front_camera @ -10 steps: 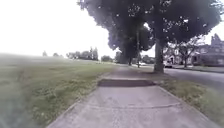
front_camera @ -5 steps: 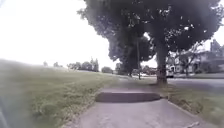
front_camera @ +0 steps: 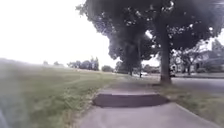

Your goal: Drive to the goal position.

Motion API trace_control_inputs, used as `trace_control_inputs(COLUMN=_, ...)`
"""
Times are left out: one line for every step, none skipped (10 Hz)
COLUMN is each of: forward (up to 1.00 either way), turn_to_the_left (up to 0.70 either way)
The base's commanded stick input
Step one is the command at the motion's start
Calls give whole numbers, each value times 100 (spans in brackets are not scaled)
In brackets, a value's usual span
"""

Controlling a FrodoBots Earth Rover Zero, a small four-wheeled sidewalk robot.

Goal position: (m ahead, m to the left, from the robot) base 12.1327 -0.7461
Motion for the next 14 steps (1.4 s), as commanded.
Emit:
trace_control_inputs(forward=70, turn_to_the_left=0)
trace_control_inputs(forward=70, turn_to_the_left=0)
trace_control_inputs(forward=70, turn_to_the_left=0)
trace_control_inputs(forward=70, turn_to_the_left=0)
trace_control_inputs(forward=70, turn_to_the_left=0)
trace_control_inputs(forward=70, turn_to_the_left=0)
trace_control_inputs(forward=70, turn_to_the_left=-22)
trace_control_inputs(forward=70, turn_to_the_left=-35)
trace_control_inputs(forward=70, turn_to_the_left=-35)
trace_control_inputs(forward=70, turn_to_the_left=-35)
trace_control_inputs(forward=70, turn_to_the_left=-35)
trace_control_inputs(forward=70, turn_to_the_left=-35)
trace_control_inputs(forward=70, turn_to_the_left=-35)
trace_control_inputs(forward=70, turn_to_the_left=0)
